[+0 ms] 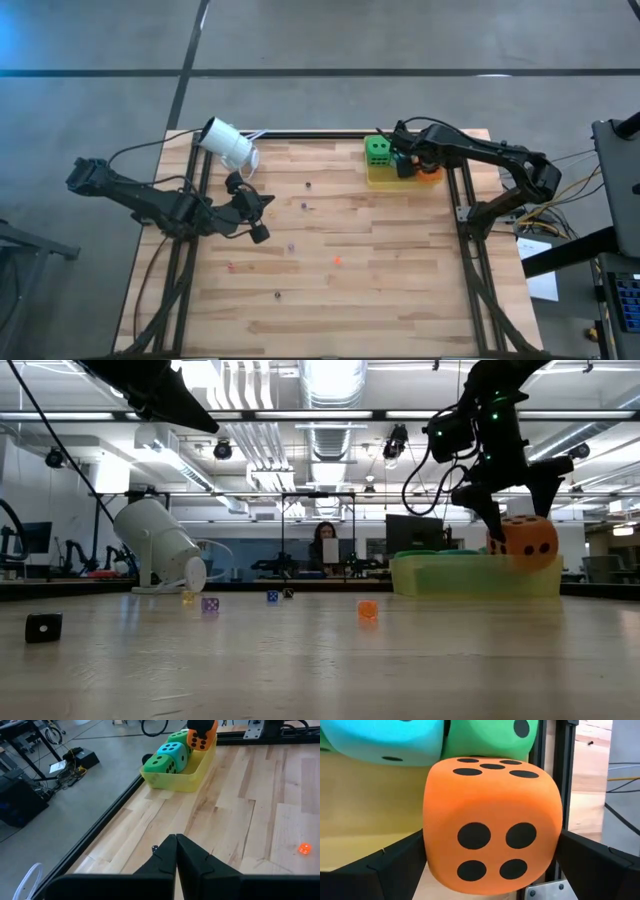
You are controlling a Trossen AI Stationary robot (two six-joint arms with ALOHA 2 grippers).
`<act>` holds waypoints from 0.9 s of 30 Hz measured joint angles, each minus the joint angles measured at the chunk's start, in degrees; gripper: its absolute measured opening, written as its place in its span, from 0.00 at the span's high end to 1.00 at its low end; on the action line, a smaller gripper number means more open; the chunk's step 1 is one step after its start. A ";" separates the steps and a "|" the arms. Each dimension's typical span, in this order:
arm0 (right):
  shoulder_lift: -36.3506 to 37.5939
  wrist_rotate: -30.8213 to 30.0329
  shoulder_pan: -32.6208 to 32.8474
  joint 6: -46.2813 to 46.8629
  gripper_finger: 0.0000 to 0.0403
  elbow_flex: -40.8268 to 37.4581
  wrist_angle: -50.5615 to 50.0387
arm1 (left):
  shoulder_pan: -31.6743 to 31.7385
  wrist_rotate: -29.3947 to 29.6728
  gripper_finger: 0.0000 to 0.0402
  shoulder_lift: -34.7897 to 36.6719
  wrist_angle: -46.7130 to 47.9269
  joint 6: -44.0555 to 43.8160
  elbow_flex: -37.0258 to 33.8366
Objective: Pick & Place Dice
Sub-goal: Put the large orange dice into the yellow transparent bin
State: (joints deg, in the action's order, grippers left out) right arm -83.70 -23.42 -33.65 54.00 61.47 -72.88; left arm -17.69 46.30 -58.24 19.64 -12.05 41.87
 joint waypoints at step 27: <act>1.79 -2.57 -2.60 -0.42 0.01 -0.68 0.80 | 0.02 0.00 0.97 0.02 -0.02 0.00 -0.04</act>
State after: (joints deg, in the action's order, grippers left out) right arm -81.91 -25.99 -36.25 53.58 60.79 -72.08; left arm -17.67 46.30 -58.22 19.62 -12.05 41.82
